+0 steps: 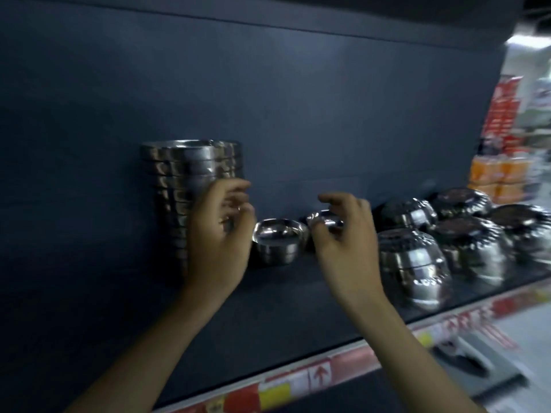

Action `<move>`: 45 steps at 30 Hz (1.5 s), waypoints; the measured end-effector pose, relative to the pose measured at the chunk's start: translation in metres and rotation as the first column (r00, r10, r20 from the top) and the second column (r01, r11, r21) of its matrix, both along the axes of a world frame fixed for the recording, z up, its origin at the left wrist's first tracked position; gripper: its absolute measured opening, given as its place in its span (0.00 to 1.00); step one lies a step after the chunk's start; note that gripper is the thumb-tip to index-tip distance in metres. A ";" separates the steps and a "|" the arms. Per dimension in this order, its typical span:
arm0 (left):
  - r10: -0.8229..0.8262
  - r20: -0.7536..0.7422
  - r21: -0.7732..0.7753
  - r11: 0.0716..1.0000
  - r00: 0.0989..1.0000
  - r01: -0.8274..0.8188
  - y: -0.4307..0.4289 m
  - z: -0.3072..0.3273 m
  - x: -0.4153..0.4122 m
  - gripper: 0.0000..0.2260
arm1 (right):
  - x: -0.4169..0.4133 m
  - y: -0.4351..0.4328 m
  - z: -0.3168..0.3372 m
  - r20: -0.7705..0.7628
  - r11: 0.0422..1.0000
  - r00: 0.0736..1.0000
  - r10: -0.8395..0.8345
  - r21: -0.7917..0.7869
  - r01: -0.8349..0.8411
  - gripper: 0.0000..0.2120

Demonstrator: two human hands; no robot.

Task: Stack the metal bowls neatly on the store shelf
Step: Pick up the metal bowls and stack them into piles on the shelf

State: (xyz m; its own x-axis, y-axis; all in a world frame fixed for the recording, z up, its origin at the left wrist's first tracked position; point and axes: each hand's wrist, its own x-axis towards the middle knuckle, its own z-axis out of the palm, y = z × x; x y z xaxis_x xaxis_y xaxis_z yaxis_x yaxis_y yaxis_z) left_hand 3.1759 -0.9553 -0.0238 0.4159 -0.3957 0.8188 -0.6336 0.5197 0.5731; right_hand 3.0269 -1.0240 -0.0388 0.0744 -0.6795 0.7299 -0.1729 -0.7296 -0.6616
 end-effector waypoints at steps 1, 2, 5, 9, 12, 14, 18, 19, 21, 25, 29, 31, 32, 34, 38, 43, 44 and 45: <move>-0.069 -0.012 0.060 0.996 0.998 0.070 -0.011 -0.006 -0.014 0.11 | -0.016 -0.002 -0.008 0.015 0.998 0.998 -0.066 -0.008 0.067 0.15; -0.122 -0.025 0.123 0.985 0.992 0.125 -0.023 -0.012 -0.028 0.11 | -0.032 -0.003 -0.015 0.036 0.990 0.990 -0.137 -0.004 0.138 0.15; -0.248 -0.080 0.309 0.915 0.965 0.261 -0.059 -0.034 -0.061 0.10 | -0.076 -0.010 -0.035 0.103 0.944 0.939 -0.329 0.077 0.322 0.12; -0.305 -0.198 0.515 0.776 0.931 0.364 -0.097 -0.057 -0.099 0.09 | -0.119 -0.023 -0.054 0.032 0.890 0.903 -0.428 0.185 0.416 0.11; -0.240 -0.273 0.621 0.696 0.931 0.362 -0.118 -0.065 -0.119 0.13 | -0.142 -0.036 -0.059 -0.078 0.875 0.916 -0.393 0.275 0.399 0.13; -0.230 -0.322 0.641 0.660 0.918 0.391 -0.126 -0.070 -0.125 0.19 | -0.153 -0.045 -0.063 -0.153 0.872 0.923 -0.352 0.305 0.383 0.15; -0.312 -0.387 0.603 0.626 0.868 0.494 -0.131 -0.089 -0.125 0.24 | -0.160 -0.053 -0.069 -0.170 0.871 0.943 -0.285 0.366 0.329 0.16; -0.318 -0.404 0.593 0.622 0.858 0.510 -0.132 -0.093 -0.122 0.21 | -0.161 -0.054 -0.070 -0.173 0.869 0.945 -0.277 0.374 0.323 0.17; -0.329 -0.414 0.602 0.600 0.849 0.526 -0.138 -0.098 -0.117 0.19 | -0.164 -0.056 -0.072 -0.175 0.869 0.949 -0.263 0.384 0.312 0.18; -0.377 -0.344 0.644 0.571 0.860 0.509 -0.143 -0.103 -0.117 0.29 | -0.166 -0.060 -0.074 -0.195 0.866 0.956 -0.217 0.413 0.281 0.20; -0.399 -0.324 0.631 0.585 0.858 0.510 -0.144 -0.105 -0.117 0.26 | -0.165 -0.061 -0.074 -0.207 0.872 0.950 -0.232 0.388 0.298 0.12; -0.412 -0.330 0.608 0.596 0.849 0.525 -0.143 -0.105 -0.116 0.23 | -0.165 -0.061 -0.073 -0.210 0.873 0.945 -0.249 0.373 0.313 0.07; -0.415 -0.331 0.601 0.599 0.848 0.528 -0.142 -0.105 -0.116 0.21 | -0.164 -0.061 -0.073 -0.208 0.874 0.945 -0.252 0.371 0.314 0.06; -0.418 -0.327 0.588 0.611 0.847 0.529 -0.140 -0.104 -0.117 0.20 | -0.164 -0.060 -0.072 -0.208 0.876 0.945 -0.253 0.364 0.315 0.05; -0.425 -0.316 0.568 0.631 0.848 0.528 -0.135 -0.102 -0.119 0.21 | -0.164 -0.058 -0.072 -0.219 0.871 0.940 -0.263 0.365 0.329 0.15; -0.415 -0.274 0.532 0.686 0.867 0.497 -0.126 -0.097 -0.121 0.22 | -0.164 -0.053 -0.065 -0.214 0.875 0.933 -0.290 0.336 0.349 0.19; -0.411 -0.266 0.527 0.696 0.872 0.488 -0.124 -0.096 -0.121 0.23 | -0.163 -0.052 -0.062 -0.208 0.875 0.932 -0.296 0.331 0.352 0.18; -0.404 -0.260 0.521 0.706 0.877 0.479 -0.122 -0.095 -0.121 0.23 | -0.163 -0.051 -0.059 -0.203 0.876 0.932 -0.301 0.327 0.354 0.18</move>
